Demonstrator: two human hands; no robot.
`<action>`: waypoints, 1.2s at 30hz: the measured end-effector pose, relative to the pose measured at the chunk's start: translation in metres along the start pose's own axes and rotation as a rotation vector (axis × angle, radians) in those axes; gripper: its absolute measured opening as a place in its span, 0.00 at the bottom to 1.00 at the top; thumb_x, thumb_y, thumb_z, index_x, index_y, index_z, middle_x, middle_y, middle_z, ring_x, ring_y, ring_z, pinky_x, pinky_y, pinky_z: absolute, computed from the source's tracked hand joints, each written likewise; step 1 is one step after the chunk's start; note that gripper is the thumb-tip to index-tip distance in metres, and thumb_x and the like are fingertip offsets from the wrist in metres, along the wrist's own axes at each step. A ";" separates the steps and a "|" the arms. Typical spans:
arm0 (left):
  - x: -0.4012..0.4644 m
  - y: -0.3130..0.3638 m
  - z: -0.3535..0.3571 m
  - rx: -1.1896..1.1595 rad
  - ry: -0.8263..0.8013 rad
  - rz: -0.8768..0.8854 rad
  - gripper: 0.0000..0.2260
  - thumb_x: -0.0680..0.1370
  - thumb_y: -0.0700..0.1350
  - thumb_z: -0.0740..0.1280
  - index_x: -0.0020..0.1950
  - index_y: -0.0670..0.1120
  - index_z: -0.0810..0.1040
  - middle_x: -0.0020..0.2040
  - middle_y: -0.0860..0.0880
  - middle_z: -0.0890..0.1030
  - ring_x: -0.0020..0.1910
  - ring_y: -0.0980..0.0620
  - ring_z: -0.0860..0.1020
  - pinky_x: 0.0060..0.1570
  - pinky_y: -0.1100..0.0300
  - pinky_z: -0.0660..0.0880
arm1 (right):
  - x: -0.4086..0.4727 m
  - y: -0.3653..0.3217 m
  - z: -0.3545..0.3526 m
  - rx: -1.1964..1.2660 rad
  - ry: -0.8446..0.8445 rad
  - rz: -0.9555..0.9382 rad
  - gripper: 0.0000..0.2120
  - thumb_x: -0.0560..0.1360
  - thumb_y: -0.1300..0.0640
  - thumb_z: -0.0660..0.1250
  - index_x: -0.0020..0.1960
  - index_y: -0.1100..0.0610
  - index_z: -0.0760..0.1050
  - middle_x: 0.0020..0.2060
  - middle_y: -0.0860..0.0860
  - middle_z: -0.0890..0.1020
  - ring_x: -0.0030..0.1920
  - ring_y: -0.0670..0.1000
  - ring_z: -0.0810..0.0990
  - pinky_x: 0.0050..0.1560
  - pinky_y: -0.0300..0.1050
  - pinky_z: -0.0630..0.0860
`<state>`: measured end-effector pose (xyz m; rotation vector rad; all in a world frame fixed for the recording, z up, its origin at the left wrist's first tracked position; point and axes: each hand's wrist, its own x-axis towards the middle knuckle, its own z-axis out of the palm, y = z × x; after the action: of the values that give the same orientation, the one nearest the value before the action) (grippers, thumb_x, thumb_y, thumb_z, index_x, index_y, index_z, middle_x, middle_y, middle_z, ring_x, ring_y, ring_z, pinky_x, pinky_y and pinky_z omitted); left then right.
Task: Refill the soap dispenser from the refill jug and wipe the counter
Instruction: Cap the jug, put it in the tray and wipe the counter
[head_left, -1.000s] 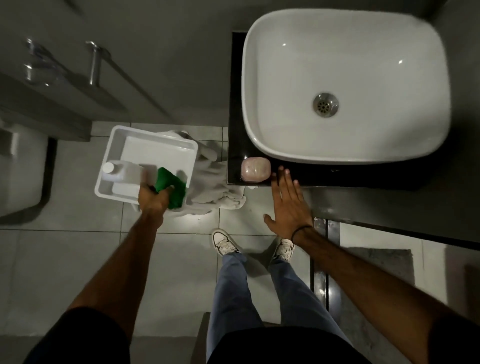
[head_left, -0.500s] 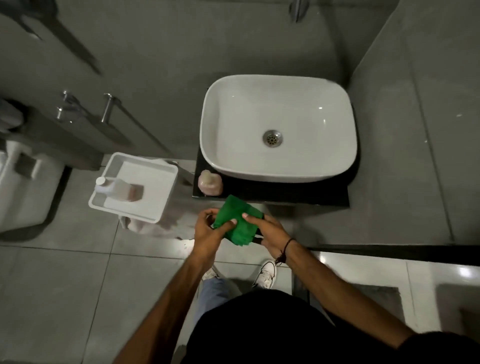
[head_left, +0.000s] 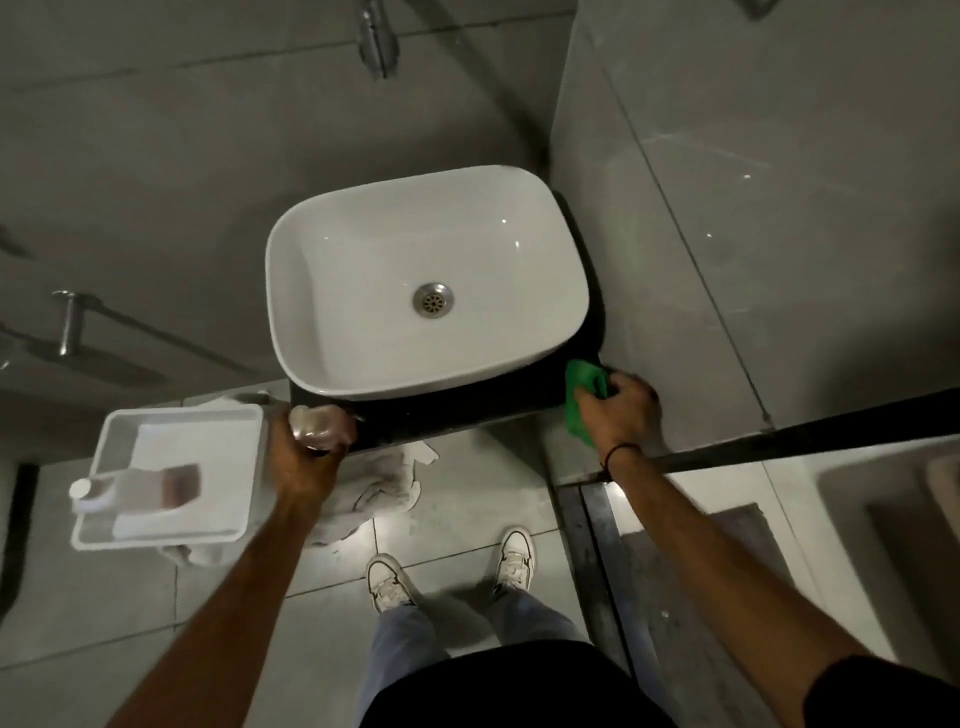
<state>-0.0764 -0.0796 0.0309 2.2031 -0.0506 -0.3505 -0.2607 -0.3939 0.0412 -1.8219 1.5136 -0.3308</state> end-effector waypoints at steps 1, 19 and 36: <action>0.004 -0.007 0.000 -0.015 -0.021 -0.019 0.18 0.76 0.30 0.71 0.61 0.45 0.72 0.51 0.51 0.81 0.46 0.56 0.79 0.48 0.61 0.77 | 0.001 0.000 0.000 -0.091 0.094 -0.168 0.13 0.64 0.59 0.78 0.46 0.62 0.81 0.47 0.60 0.82 0.48 0.61 0.80 0.51 0.49 0.78; 0.042 -0.077 -0.075 0.220 -0.060 0.084 0.25 0.60 0.60 0.83 0.50 0.54 0.77 0.44 0.52 0.83 0.42 0.51 0.82 0.38 0.58 0.79 | -0.083 0.004 0.126 -0.603 -0.341 -0.320 0.44 0.74 0.61 0.69 0.82 0.54 0.48 0.81 0.57 0.53 0.79 0.60 0.59 0.69 0.56 0.71; 0.021 -0.114 -0.168 0.162 0.028 -0.047 0.29 0.59 0.52 0.86 0.55 0.45 0.80 0.47 0.47 0.83 0.45 0.46 0.82 0.47 0.49 0.82 | -0.213 -0.099 0.274 -0.722 -0.650 -1.128 0.40 0.75 0.69 0.63 0.81 0.58 0.49 0.81 0.54 0.56 0.81 0.54 0.49 0.80 0.48 0.45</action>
<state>-0.0214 0.1168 0.0325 2.3719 -0.0121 -0.3527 -0.0774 -0.0918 -0.0302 -2.8303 0.0093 0.3468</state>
